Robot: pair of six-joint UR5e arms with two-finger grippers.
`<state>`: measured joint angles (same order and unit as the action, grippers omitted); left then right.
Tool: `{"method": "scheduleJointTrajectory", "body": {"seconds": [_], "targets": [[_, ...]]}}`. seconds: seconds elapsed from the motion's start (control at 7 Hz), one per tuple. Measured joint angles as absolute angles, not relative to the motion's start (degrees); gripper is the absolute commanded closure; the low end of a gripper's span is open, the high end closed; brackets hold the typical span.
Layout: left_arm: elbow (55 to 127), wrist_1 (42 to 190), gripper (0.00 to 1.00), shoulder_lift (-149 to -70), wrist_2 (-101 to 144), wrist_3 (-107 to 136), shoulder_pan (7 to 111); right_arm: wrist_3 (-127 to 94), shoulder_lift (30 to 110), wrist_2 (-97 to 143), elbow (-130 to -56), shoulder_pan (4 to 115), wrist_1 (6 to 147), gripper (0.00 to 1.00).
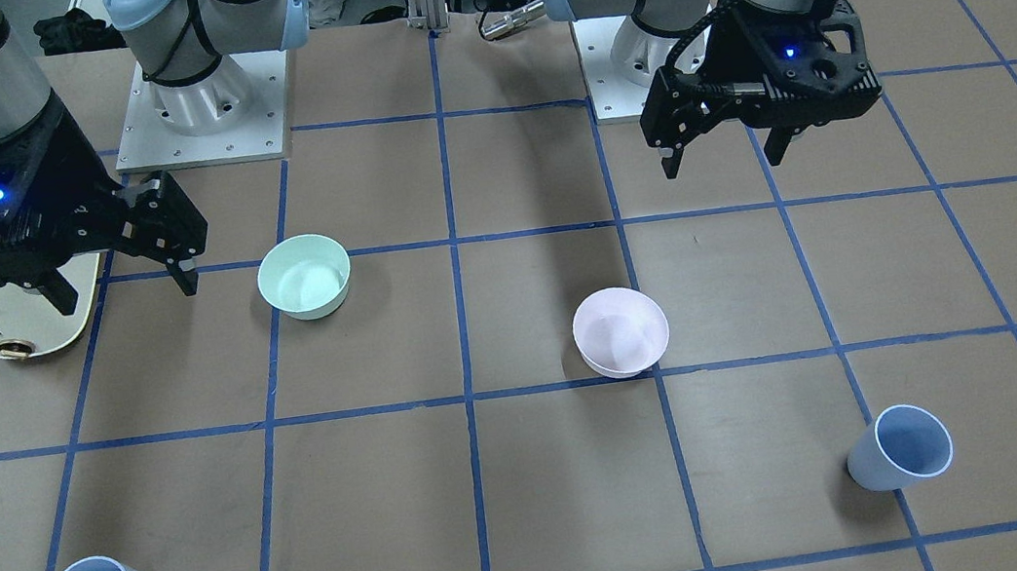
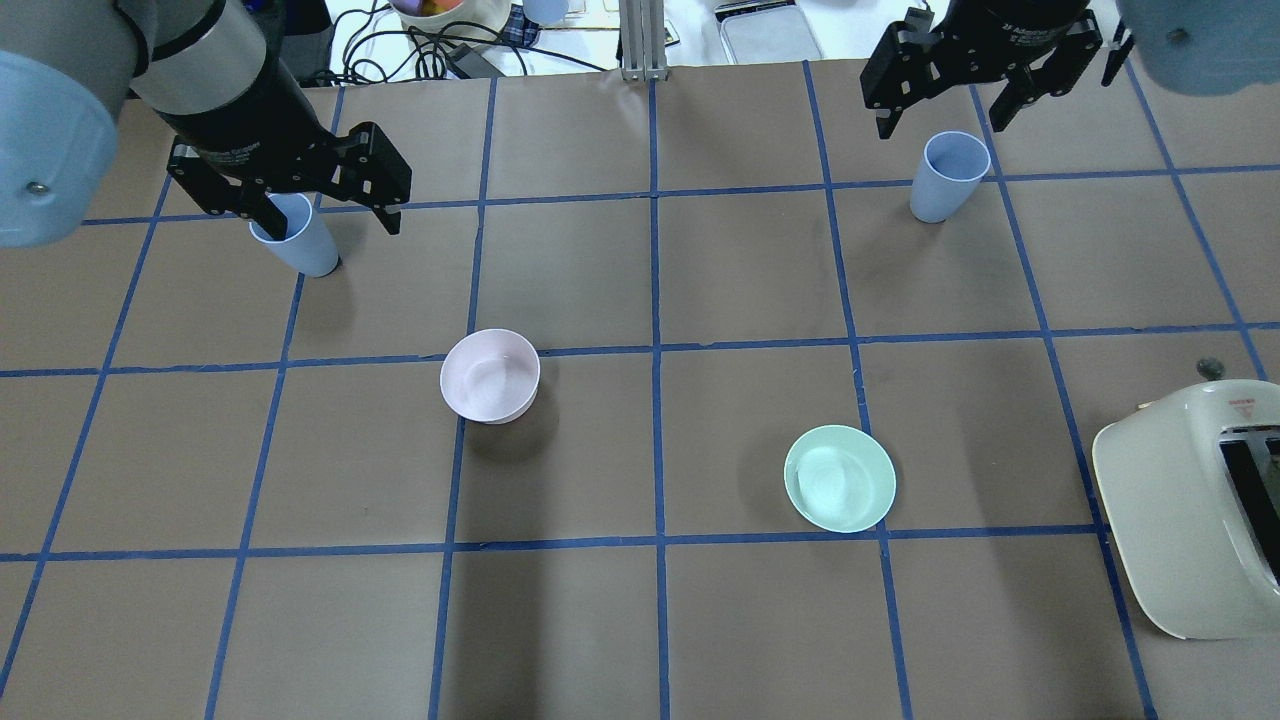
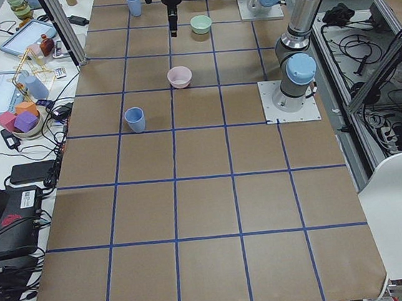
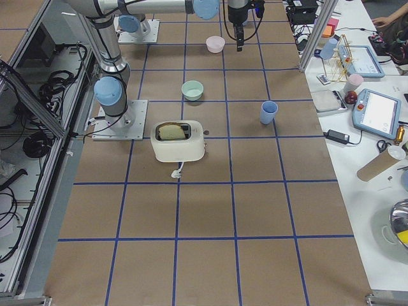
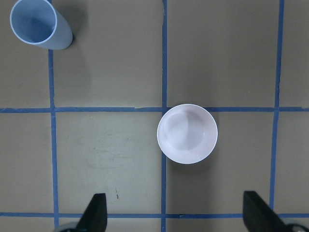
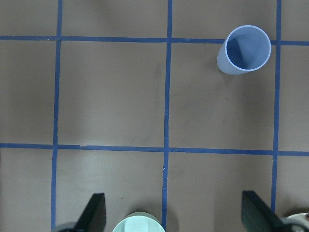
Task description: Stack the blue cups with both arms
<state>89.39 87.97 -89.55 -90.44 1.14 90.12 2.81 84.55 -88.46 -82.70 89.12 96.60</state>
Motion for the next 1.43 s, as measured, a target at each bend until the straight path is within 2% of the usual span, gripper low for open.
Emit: {"method": "scheduleJointTrajectory", "body": {"seconds": [0.29, 0.57, 1.0, 1.29, 1.43], "targets": [[89.2, 88.4, 0.00, -90.0, -90.4, 1.1, 90.0, 2.8, 84.6, -88.5, -82.7, 89.1, 96.5, 0.00], [87.6, 87.8, 0.00, -93.9, -90.6, 0.8, 89.8, 2.8, 84.6, -88.5, -82.7, 89.1, 96.6, 0.00], [81.0, 83.3, 0.00, -107.8, -93.1, -1.9, 85.5, 2.8, 84.5, -88.5, -82.7, 89.0, 96.6, 0.00], [80.0, 78.2, 0.00, -115.0, -94.5, -5.8, 80.4, 2.9, 84.6, -88.5, -82.7, 89.0, 96.6, 0.00], [79.9, 76.7, 0.12, -117.4, -94.8, -6.8, 79.0, 2.8, 84.5, -88.5, -82.7, 89.0, 96.5, 0.00]]}}
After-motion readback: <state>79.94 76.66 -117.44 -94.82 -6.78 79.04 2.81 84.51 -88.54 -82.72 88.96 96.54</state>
